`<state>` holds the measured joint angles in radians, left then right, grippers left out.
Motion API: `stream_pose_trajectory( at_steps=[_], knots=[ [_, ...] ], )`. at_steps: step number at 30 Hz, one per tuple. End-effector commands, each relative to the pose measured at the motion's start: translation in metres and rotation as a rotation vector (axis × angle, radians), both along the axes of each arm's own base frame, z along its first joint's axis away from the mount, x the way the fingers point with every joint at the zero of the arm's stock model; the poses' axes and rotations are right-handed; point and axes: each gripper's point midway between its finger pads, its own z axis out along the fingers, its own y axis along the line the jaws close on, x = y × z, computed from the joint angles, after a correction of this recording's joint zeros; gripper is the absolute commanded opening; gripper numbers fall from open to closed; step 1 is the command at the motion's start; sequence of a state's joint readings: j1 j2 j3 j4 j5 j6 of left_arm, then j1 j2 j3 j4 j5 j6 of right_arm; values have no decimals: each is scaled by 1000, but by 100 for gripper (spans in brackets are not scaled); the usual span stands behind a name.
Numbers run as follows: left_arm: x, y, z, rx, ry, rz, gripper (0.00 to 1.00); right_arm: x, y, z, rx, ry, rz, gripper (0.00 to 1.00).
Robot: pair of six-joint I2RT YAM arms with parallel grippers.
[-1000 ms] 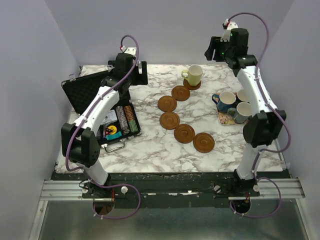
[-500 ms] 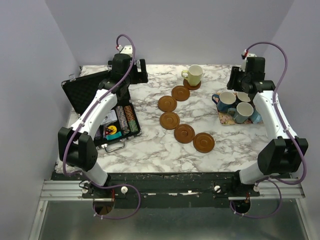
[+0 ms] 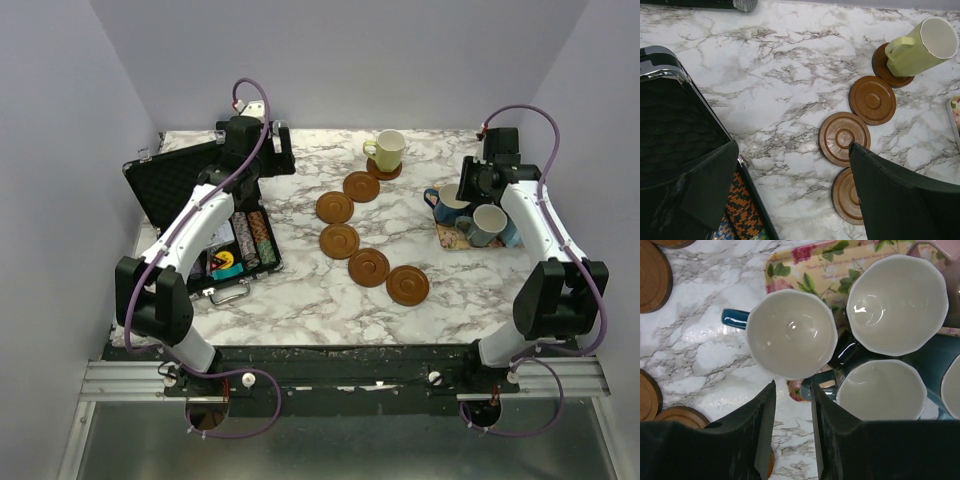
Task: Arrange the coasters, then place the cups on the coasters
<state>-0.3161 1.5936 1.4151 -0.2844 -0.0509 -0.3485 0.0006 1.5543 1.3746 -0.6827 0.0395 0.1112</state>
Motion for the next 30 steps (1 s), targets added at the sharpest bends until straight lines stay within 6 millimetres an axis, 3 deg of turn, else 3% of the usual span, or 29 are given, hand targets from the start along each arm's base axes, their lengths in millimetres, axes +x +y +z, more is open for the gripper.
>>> stream_pose_trajectory(
  at_steps=[1,6,13,20,30],
  knots=[
    [-4,4,24,-15,-59,4,99,9,-22,-6,-5,30,-66,41],
    [-6,7,27,-21,-69,22,99,12,-37,-16,-20,59,-96,40],
    [-10,10,24,-7,-60,31,99,27,-39,-23,-17,70,-97,39],
    [-11,12,26,-5,-64,36,99,29,-49,-30,-52,88,-131,35],
    [-14,15,24,2,-61,45,99,39,-43,-42,-21,98,-117,31]
  ],
)
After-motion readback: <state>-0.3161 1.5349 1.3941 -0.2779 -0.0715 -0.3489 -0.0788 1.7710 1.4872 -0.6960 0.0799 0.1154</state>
